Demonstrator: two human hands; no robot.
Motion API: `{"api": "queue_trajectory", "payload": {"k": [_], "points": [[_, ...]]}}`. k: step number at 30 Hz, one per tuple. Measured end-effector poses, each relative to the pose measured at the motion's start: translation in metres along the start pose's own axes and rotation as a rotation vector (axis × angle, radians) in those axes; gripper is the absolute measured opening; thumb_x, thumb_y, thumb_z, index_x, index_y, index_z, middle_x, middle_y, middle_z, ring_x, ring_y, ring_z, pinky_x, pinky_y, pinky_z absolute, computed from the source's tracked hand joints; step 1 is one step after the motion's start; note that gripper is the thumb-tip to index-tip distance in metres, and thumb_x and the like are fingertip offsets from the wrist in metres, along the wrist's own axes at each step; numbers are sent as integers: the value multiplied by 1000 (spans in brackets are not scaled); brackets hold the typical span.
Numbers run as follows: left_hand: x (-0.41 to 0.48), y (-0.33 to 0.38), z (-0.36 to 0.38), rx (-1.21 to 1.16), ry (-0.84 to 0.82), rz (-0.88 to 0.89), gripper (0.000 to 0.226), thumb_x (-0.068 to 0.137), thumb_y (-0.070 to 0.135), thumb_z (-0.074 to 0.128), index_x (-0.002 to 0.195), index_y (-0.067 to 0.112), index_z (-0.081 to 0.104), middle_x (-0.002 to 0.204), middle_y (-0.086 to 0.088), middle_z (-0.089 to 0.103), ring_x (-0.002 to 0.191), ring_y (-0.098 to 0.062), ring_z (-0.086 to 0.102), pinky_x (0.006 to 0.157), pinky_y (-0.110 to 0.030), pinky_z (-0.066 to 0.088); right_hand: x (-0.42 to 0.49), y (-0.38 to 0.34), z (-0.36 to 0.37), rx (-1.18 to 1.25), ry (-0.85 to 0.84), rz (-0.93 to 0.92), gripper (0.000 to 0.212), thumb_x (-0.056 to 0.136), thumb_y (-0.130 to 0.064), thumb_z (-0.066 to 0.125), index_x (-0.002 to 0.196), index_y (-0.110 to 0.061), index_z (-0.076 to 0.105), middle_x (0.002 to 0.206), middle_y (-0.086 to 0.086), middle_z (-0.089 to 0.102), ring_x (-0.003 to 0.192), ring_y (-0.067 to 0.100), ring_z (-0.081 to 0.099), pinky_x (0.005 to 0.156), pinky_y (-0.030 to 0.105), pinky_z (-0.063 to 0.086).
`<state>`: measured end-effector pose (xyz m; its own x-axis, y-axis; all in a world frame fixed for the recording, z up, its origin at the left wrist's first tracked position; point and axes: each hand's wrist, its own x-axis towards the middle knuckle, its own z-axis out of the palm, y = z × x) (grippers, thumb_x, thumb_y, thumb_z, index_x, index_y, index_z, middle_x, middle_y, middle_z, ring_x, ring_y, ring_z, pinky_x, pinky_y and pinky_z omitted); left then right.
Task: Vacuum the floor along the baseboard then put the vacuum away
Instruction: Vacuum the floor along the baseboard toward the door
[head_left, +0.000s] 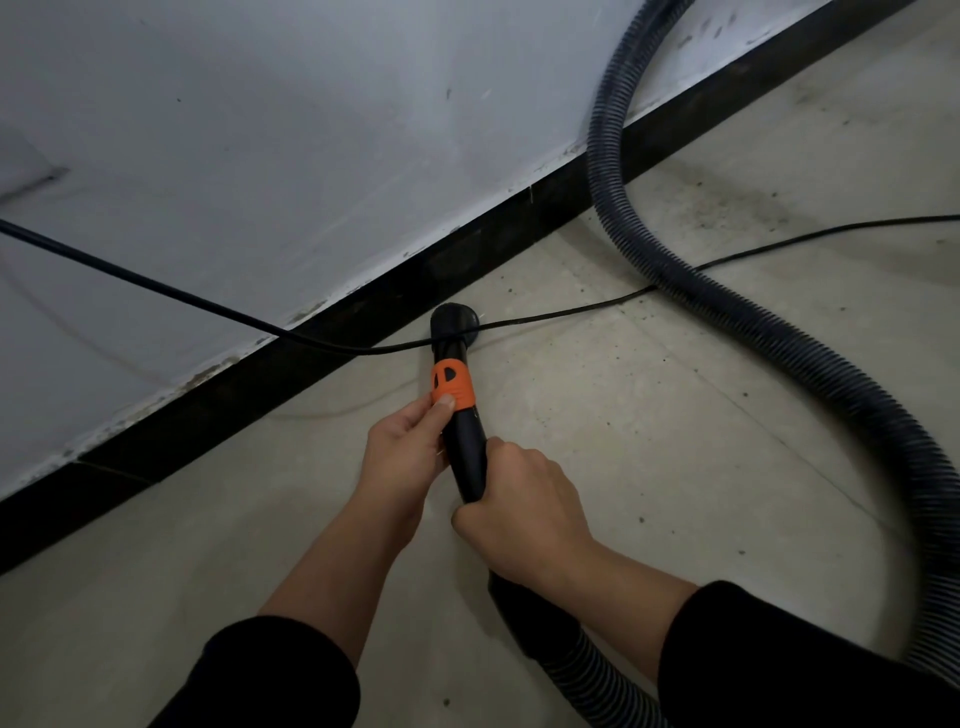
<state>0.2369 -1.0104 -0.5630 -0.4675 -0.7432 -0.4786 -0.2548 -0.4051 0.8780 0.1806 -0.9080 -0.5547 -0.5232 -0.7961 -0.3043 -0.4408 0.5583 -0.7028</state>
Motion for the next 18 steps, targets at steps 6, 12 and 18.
{"api": "queue_trajectory", "payload": {"k": [6, 12, 18], "points": [[-13, -6, 0, 4, -7, -1, 26, 98, 18, 52, 121, 11, 63, 109, -9, 70, 103, -20, 67, 81, -25, 54, -13, 1, 0, -26, -3, 11, 19, 74, -18, 58, 88, -16, 45, 76, -1, 49, 68, 21, 50, 48, 24, 31], [-23, -9, -5, -30, 3, -10, 26, 98, 16, 52, 122, 9, 62, 110, -11, 69, 105, -23, 66, 85, -28, 53, -20, 0, 1, -49, -23, 12, 19, 73, -18, 58, 85, -17, 44, 72, -3, 46, 63, 18, 47, 47, 25, 29], [-29, -8, 2, -50, -19, -15, 15, 98, 15, 52, 106, 16, 65, 107, -8, 69, 101, -19, 67, 79, -24, 53, -26, 3, -5, -68, -11, 12, 19, 73, -18, 59, 83, -16, 42, 70, -3, 45, 59, 16, 44, 46, 24, 28]]}}
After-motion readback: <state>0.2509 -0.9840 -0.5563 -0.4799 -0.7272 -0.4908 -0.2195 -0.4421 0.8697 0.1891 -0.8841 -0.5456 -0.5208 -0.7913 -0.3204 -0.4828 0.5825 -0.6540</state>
